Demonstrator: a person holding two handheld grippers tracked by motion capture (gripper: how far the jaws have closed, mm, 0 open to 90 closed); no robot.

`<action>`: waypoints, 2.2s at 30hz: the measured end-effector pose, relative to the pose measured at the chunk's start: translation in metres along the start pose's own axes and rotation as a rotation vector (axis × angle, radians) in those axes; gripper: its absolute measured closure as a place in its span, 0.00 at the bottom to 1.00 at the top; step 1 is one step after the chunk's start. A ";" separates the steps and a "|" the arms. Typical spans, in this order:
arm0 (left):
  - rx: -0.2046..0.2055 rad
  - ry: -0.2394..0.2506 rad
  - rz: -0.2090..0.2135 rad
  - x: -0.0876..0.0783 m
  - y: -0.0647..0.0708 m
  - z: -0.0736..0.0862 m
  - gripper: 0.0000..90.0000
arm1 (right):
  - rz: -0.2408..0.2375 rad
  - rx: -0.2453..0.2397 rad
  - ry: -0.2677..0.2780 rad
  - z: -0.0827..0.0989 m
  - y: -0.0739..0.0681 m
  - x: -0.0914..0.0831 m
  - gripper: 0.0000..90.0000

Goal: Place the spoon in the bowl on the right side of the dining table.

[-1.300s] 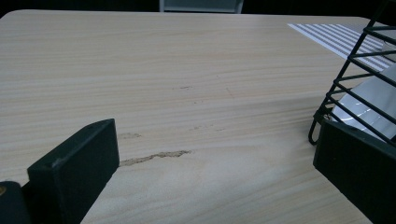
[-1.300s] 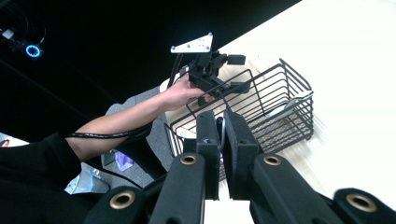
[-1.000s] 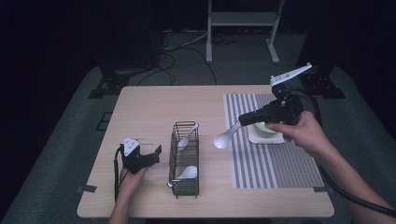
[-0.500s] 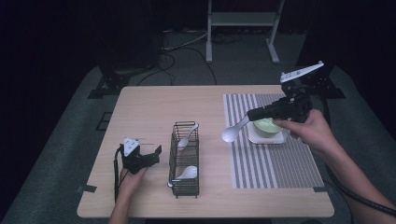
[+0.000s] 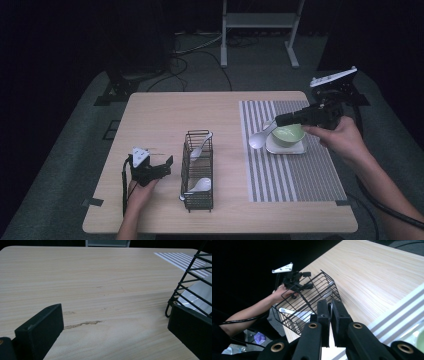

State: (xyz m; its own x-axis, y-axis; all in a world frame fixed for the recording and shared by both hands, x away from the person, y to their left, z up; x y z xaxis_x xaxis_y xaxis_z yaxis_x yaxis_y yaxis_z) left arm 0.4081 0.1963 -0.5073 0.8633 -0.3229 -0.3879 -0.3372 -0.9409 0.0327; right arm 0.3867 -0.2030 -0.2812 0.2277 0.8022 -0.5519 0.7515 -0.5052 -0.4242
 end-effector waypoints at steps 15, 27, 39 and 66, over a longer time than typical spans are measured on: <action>-0.005 0.002 0.001 0.000 -0.001 0.000 0.00 | 0.034 0.016 0.001 0.001 0.012 -0.005 0.95; -0.003 0.001 0.002 0.000 0.000 0.000 0.00 | 0.078 0.034 0.000 0.005 0.028 -0.008 0.95; -0.003 0.004 0.001 0.000 0.000 0.000 0.00 | 0.118 0.084 0.020 0.011 0.050 -0.016 0.95; -0.004 0.005 0.002 0.000 0.000 0.000 0.00 | 0.149 0.158 0.049 0.017 0.081 -0.023 0.95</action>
State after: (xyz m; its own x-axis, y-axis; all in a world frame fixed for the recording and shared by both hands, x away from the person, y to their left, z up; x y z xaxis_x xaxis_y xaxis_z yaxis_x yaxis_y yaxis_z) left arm 0.4084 0.1964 -0.5071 0.8643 -0.3257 -0.3832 -0.3380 -0.9404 0.0369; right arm 0.4317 -0.2683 -0.3154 0.3622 0.7275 -0.5827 0.6021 -0.6599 -0.4496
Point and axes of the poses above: each handheld gripper's, and its own axes: x roughly forward along the jaws, z roughly out of its underside, y roughly to its right, the point moved 8 cm from there along x, roughly forward along the jaws, and after that the axes turned 3 degrees about x, right-handed, at the moved point
